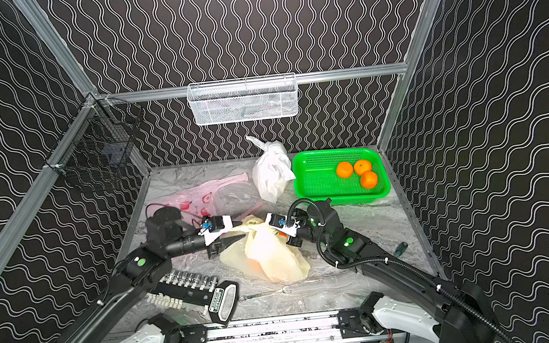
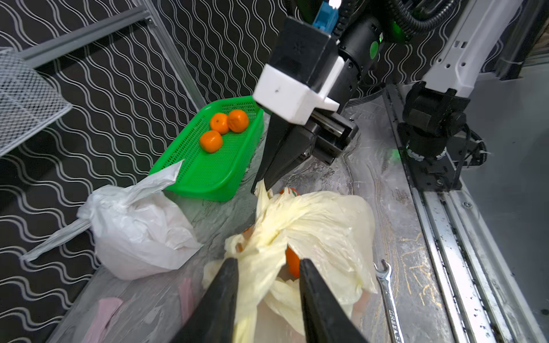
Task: Place the oranges into plastic bags & tie knots
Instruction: Tie the plastic bag at the center of the board.
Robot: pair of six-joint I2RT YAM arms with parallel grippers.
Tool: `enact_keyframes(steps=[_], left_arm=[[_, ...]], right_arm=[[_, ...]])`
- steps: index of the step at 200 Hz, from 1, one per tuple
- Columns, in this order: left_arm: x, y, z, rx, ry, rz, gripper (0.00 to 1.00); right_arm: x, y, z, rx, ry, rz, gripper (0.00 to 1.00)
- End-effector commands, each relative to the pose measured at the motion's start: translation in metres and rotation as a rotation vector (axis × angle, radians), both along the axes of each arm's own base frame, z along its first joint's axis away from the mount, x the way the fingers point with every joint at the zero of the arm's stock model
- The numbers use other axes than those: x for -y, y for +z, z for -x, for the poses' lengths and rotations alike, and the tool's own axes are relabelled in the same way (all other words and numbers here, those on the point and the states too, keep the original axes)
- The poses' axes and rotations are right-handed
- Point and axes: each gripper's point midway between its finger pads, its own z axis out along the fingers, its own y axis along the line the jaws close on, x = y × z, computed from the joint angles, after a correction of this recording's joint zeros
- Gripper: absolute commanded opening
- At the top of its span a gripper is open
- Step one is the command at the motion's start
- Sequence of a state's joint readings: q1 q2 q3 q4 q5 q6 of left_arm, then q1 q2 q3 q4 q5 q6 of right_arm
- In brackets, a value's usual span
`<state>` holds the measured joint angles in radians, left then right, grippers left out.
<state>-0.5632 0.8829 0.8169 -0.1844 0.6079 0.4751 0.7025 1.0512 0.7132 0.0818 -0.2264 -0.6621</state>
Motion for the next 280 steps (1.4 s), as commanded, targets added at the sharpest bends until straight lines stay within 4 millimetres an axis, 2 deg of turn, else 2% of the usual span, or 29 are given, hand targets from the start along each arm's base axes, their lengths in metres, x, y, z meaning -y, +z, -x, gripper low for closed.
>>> enact_keyframes(steps=[1, 20, 54, 82, 98, 114, 135, 153, 166, 212, 231, 247, 262, 280], left_arm=[[-0.011, -0.005, -0.007, -0.019, 0.102, 0.011, 0.40], [-0.013, -0.009, -0.008, -0.046, 0.118, -0.001, 0.37], [-0.018, -0.002, -0.016, -0.007, 0.177, 0.016, 0.36], [-0.016, -0.013, -0.024, -0.053, 0.181, -0.047, 0.28], [-0.017, -0.016, -0.026, -0.064, 0.197, -0.043, 0.28], [-0.014, -0.004, -0.028, -0.051, 0.206, 0.041, 0.28], [0.000, 0.020, -0.030, -0.077, 0.160, 0.192, 0.30], [0.012, 0.032, -0.037, -0.139, 0.128, 0.294, 0.37], [0.015, 0.037, -0.045, -0.174, 0.145, 0.364, 0.49], [0.009, 0.064, -0.071, -0.227, 0.262, 0.517, 0.77], [0.007, 0.077, -0.073, -0.243, 0.275, 0.546, 0.82], [0.002, 0.078, -0.073, -0.272, 0.319, 0.520, 0.84], [-0.011, 0.072, -0.073, -0.309, 0.406, 0.479, 0.89], [-0.030, 0.053, -0.065, -0.378, 0.498, 0.384, 0.93]], right_arm=[[-0.002, 0.003, -0.001, 0.008, 0.001, -0.008, 0.00], [-0.004, 0.000, 0.000, 0.003, 0.010, -0.001, 0.00], [-0.009, -0.003, 0.002, 0.001, 0.022, 0.010, 0.00], [-0.011, -0.003, 0.002, 0.004, 0.021, 0.008, 0.00], [-0.011, -0.001, 0.001, 0.003, 0.018, -0.005, 0.00], [-0.013, 0.002, 0.001, 0.000, 0.019, -0.027, 0.00], [-0.016, 0.004, 0.002, -0.010, 0.026, -0.049, 0.00], [-0.019, 0.005, 0.002, -0.015, 0.027, -0.065, 0.00], [-0.020, 0.005, 0.003, -0.020, 0.030, -0.069, 0.00], [-0.022, 0.004, 0.006, -0.034, 0.031, -0.083, 0.00], [-0.022, 0.005, 0.005, -0.035, 0.022, -0.087, 0.00], [-0.021, 0.007, 0.004, -0.032, 0.010, -0.091, 0.00], [-0.019, 0.008, 0.003, -0.027, 0.003, -0.088, 0.00], [-0.017, 0.007, 0.003, -0.024, -0.003, -0.079, 0.00]])
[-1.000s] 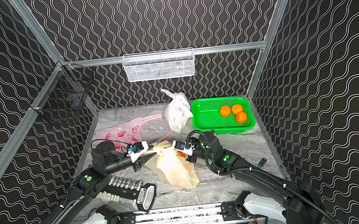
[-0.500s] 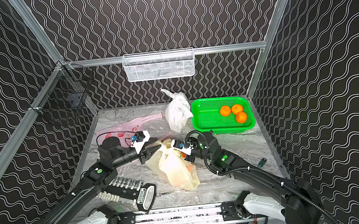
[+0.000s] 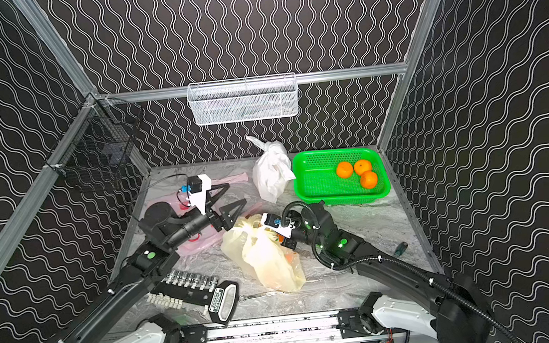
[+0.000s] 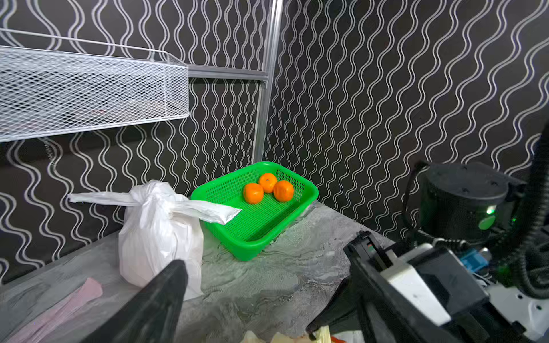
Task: Place the oranges into plastic bags & tie knots
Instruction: Tie the plastic bag at the center of the board.
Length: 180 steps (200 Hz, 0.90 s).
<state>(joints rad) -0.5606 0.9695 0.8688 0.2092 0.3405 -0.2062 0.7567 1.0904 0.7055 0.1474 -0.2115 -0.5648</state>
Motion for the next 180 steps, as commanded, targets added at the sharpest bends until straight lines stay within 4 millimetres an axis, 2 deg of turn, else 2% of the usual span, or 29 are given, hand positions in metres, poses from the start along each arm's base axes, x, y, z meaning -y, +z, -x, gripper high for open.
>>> enact_keyframes(steps=[1, 28, 57, 69, 104, 131, 144, 163, 180], left_arm=[[-0.025, -0.030, 0.002, -0.163, 0.107, -0.100, 0.93], [-0.055, -0.055, 0.017, -0.315, 0.208, -0.162, 0.99], [-0.073, -0.084, 0.019, -0.483, 0.310, -0.153, 0.99], [-0.072, -0.092, 0.017, -0.538, 0.325, -0.127, 0.99], [-0.059, -0.094, 0.007, -0.647, 0.309, 0.024, 0.99], [-0.047, -0.099, 0.010, -0.715, 0.258, 0.111, 0.99], [-0.045, -0.109, 0.013, -0.756, 0.247, 0.113, 0.98], [-0.041, -0.118, 0.016, -0.779, 0.221, 0.141, 0.86], [-0.036, -0.115, 0.014, -0.763, 0.195, 0.173, 0.65]], right_arm=[[0.001, 0.010, -0.003, 0.034, -0.014, -0.017, 0.00], [0.001, 0.008, -0.004, 0.035, -0.014, -0.003, 0.00], [0.000, 0.009, -0.004, 0.039, -0.011, 0.003, 0.00], [0.000, 0.010, -0.004, 0.040, -0.009, 0.003, 0.00], [-0.001, 0.011, -0.003, 0.038, -0.001, 0.003, 0.00], [-0.001, 0.011, -0.002, 0.037, 0.000, 0.001, 0.00], [-0.001, 0.012, -0.002, 0.038, 0.000, -0.002, 0.00], [-0.002, 0.012, -0.003, 0.037, -0.001, -0.007, 0.00], [-0.002, 0.013, -0.003, 0.041, -0.003, -0.009, 0.00]])
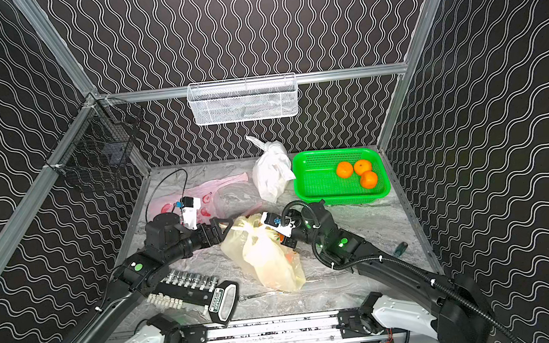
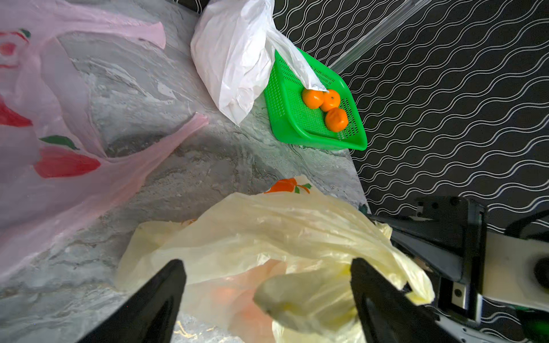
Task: Place the oranges into plastic bags & tie knots
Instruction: Tie the plastic bag at the center of the board.
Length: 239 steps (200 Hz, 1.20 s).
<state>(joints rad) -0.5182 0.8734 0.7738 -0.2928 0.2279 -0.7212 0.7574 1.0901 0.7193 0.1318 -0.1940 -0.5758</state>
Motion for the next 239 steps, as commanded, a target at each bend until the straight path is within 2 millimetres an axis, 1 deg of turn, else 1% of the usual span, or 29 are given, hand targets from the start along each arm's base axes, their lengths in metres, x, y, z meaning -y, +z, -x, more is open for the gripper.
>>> enact_keyframes(steps=[1, 13, 18, 42, 49, 69, 89, 107, 142, 160, 183, 195, 208, 239], left_arm=[[0.013, 0.017, -0.003, 0.038, -0.025, 0.113, 0.64], [0.016, 0.022, -0.007, 0.066, -0.037, 0.120, 0.50], [0.017, 0.024, -0.008, 0.078, -0.040, 0.119, 0.45], [0.020, 0.026, -0.014, 0.117, -0.057, 0.102, 0.12], [0.021, 0.025, -0.014, 0.122, -0.061, 0.094, 0.00], [0.018, 0.020, -0.014, 0.130, -0.072, 0.033, 0.00], [0.001, 0.007, -0.013, 0.124, -0.044, -0.118, 0.00], [-0.016, -0.001, -0.012, 0.111, -0.018, -0.242, 0.00], [-0.033, -0.015, -0.010, 0.074, 0.003, -0.381, 0.00], [-0.043, -0.025, -0.011, 0.046, 0.022, -0.453, 0.00], [-0.059, -0.041, -0.010, -0.013, 0.068, -0.540, 0.00], [-0.067, -0.052, -0.009, -0.051, 0.089, -0.589, 0.00], [-0.075, -0.061, -0.007, -0.084, 0.112, -0.627, 0.00], [-0.088, -0.072, -0.005, -0.128, 0.152, -0.693, 0.00]], right_arm=[[-0.003, 0.010, -0.001, 0.029, 0.010, -0.020, 0.00], [-0.003, 0.010, -0.001, 0.030, 0.007, -0.023, 0.00], [-0.003, 0.010, -0.001, 0.029, 0.008, -0.024, 0.00], [-0.002, 0.015, -0.005, 0.041, -0.014, -0.036, 0.00], [-0.001, 0.017, -0.007, 0.048, -0.025, -0.039, 0.00], [0.006, 0.025, -0.015, 0.075, -0.090, -0.047, 0.00], [0.020, 0.030, -0.027, 0.092, -0.194, -0.035, 0.00], [0.035, 0.026, -0.037, 0.097, -0.292, 0.006, 0.00], [0.055, 0.017, -0.046, 0.070, -0.418, 0.053, 0.00], [0.064, 0.007, -0.050, 0.040, -0.472, 0.085, 0.00], [0.081, -0.012, -0.057, -0.007, -0.567, 0.129, 0.00], [0.093, -0.021, -0.062, -0.039, -0.626, 0.146, 0.00], [0.105, -0.036, -0.065, -0.078, -0.677, 0.178, 0.00], [0.136, -0.062, -0.071, -0.176, -0.791, 0.227, 0.00]])
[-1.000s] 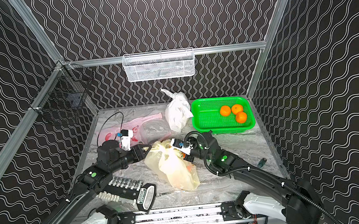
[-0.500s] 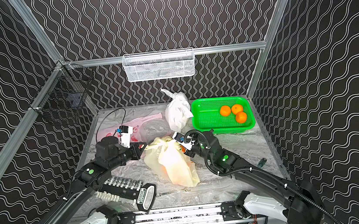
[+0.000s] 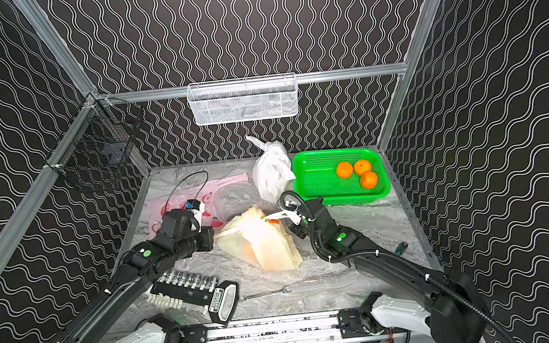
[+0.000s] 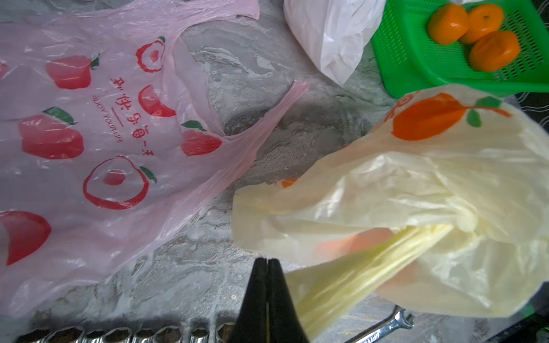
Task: Place the oranges into plastic bags & tie knots
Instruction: Tie the plastic bag at the center of the board.
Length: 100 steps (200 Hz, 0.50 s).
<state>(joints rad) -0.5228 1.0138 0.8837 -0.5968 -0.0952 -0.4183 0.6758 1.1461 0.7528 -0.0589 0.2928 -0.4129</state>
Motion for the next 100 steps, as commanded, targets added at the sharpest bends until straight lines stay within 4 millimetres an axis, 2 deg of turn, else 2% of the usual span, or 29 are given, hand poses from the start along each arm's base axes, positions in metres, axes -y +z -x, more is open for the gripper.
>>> enact_keyframes(steps=[1, 35, 100], left_arm=[[-0.035, -0.019, 0.009, -0.058, 0.096, -0.163, 0.00], [-0.040, -0.023, 0.008, -0.071, 0.114, -0.177, 0.00], [-0.053, -0.024, 0.010, -0.081, 0.141, -0.197, 0.00]], right_arm=[[0.044, -0.019, -0.007, -0.059, -0.205, 0.053, 0.00], [0.065, -0.039, -0.006, -0.141, -0.264, 0.077, 0.00], [0.092, -0.054, -0.008, -0.206, -0.356, 0.124, 0.00]])
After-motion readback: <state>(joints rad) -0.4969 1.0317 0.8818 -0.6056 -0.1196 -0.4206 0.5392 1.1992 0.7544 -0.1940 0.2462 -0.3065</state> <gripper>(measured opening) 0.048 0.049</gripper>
